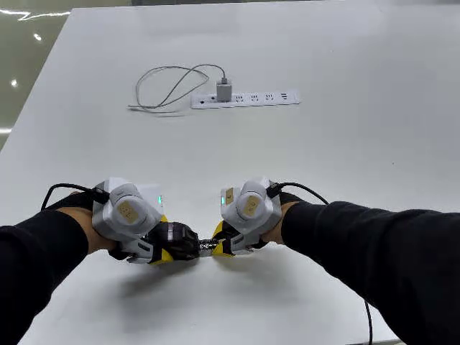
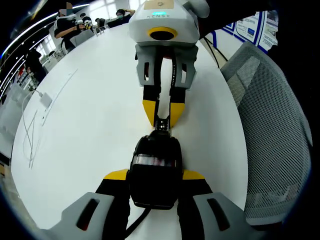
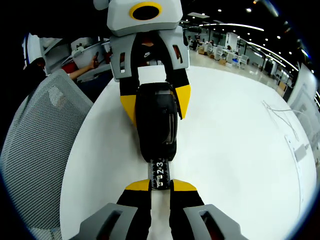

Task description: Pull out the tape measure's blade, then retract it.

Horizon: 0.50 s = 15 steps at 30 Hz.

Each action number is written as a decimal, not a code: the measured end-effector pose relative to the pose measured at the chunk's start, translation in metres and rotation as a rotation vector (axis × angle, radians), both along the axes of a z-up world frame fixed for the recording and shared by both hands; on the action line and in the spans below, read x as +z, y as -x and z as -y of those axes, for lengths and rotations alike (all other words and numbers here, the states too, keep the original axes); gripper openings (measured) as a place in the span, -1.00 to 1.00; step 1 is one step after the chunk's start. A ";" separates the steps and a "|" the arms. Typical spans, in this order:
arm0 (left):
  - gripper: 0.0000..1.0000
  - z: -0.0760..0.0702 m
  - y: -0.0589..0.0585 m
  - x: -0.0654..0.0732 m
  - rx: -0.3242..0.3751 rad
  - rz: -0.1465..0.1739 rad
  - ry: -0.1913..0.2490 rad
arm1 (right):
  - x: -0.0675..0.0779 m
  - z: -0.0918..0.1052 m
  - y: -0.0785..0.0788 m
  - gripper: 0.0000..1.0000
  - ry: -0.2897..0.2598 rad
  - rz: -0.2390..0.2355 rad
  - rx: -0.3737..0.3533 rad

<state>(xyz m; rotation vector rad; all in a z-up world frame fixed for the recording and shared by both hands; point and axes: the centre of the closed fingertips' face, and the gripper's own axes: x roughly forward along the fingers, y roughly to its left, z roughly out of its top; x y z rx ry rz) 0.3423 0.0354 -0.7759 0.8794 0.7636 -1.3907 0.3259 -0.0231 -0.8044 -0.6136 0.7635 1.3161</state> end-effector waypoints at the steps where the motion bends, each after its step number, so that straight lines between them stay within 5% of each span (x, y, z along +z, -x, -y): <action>1: -0.38 0.000 0.000 0.000 0.000 0.000 0.000 | 0.000 0.000 0.000 -0.82 0.000 0.000 0.000; 15: -0.37 0.000 0.000 0.000 0.001 -0.001 0.000 | 0.000 0.011 0.001 -0.82 0.015 -0.010 -0.011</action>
